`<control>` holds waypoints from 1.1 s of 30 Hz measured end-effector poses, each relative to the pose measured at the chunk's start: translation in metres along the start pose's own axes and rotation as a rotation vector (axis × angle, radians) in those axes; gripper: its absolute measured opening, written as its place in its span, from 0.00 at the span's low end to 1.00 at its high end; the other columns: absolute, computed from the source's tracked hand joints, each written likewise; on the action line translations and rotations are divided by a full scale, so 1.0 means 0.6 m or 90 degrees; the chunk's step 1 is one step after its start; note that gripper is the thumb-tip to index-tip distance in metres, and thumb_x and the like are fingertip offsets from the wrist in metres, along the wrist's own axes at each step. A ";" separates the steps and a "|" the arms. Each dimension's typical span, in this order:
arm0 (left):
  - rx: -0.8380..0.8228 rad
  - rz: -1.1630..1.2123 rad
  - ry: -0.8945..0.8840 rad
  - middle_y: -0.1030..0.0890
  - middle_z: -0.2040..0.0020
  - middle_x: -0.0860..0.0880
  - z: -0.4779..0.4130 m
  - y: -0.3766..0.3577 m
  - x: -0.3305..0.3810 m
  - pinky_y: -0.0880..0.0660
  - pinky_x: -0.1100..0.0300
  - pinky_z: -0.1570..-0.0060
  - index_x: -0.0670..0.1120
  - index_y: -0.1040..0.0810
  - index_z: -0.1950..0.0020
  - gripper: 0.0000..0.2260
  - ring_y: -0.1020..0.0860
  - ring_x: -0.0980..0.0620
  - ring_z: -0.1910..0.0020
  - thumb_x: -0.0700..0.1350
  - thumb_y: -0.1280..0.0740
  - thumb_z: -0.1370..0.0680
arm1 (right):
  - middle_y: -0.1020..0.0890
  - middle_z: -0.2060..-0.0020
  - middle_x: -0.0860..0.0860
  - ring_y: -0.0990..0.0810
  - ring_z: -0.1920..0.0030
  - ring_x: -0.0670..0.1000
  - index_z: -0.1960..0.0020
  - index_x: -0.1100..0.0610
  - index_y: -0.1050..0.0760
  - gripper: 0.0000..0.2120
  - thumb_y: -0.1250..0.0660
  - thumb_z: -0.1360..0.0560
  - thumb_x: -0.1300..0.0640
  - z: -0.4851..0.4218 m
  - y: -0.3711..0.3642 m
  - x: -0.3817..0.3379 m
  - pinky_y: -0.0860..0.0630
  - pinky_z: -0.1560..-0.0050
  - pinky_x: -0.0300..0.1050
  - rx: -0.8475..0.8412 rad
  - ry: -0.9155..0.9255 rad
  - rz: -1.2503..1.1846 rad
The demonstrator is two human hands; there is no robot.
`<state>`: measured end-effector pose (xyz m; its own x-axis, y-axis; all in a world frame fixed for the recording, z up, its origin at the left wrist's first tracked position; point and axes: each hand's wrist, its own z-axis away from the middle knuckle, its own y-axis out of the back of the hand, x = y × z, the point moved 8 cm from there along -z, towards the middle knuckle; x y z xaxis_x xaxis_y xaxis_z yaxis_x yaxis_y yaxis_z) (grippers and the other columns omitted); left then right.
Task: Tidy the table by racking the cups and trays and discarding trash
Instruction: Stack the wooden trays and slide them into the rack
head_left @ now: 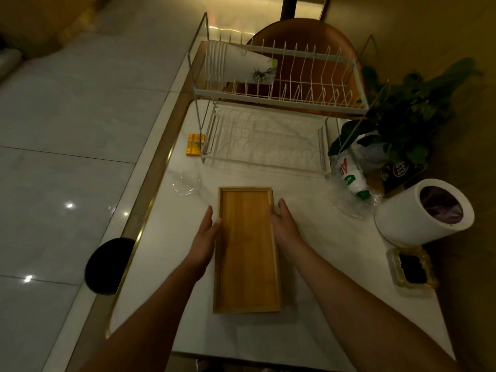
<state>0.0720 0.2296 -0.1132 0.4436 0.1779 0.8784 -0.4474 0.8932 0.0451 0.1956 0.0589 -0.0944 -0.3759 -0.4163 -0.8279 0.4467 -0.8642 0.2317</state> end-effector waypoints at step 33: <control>-0.049 0.086 0.061 0.31 0.25 0.50 0.109 -0.033 -0.068 0.28 0.37 0.33 0.60 0.44 0.20 0.25 0.27 0.45 0.31 0.56 0.42 0.17 | 0.30 0.28 0.51 0.30 0.32 0.47 0.24 0.51 0.39 0.25 0.45 0.19 0.45 0.102 -0.014 0.112 0.32 0.34 0.43 -0.052 -0.002 -0.014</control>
<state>0.0122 0.1779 -0.1187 0.4571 0.3334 0.8246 -0.4491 0.8867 -0.1096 0.1169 0.0210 -0.1207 -0.3889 -0.3982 -0.8308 0.5034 -0.8471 0.1704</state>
